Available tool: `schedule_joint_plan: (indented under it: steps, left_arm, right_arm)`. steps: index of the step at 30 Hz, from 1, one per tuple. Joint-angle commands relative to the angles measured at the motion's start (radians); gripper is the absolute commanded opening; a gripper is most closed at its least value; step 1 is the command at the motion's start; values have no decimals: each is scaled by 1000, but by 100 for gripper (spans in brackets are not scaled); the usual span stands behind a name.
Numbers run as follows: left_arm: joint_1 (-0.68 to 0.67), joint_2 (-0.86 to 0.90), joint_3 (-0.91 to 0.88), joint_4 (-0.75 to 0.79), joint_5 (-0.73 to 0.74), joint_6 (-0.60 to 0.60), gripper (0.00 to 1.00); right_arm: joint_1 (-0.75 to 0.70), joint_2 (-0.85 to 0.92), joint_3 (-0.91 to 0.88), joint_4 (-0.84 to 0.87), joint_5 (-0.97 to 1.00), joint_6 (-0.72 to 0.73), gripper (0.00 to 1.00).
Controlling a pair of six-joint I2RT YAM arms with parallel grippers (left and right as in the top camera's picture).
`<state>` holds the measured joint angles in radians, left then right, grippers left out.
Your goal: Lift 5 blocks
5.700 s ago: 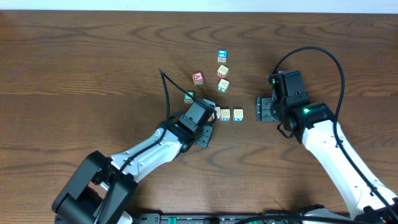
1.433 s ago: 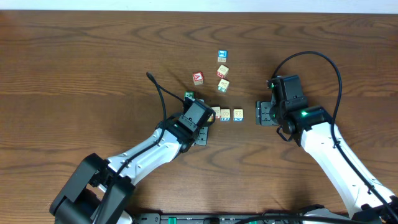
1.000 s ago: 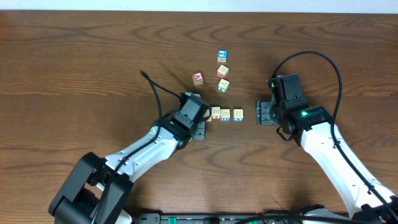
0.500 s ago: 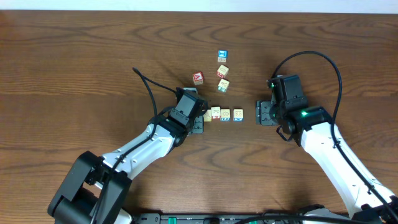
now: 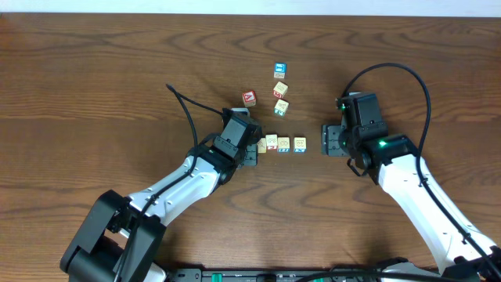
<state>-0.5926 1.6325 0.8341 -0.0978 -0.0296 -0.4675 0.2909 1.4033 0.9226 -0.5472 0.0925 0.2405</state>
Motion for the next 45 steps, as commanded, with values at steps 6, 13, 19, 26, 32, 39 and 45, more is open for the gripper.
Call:
schedule_joint_plan:
  steps: [6,13,19,26,32,39,45]
  left_arm:
    - [2,49,21,15,-8,-2,30]
    - [2,86,21,14,-5,-17,30]
    - [2,86,21,18,3,-17,41]
    - [2,84,21,22,21,-17,50]
    - [2,68,21,24,21,-16,50]
    - [3,18,21,24,10,-13,51]
    - [2,1,21,24,10,-13,51]
  right_arm:
    - [-2,90,-28,39,-16,-9,64]
    - [-2,107,-28,51,-15,-10,66]
    - [-2,107,-28,52,-15,-10,67]
    - [-2,109,-28,52,-15,-10,68]
    - [-2,109,-28,53,-15,-10,68]
    - [-2,130,-29,58,-15,-10,68]
    - [-2,144,-29,58,-15,-10,68]
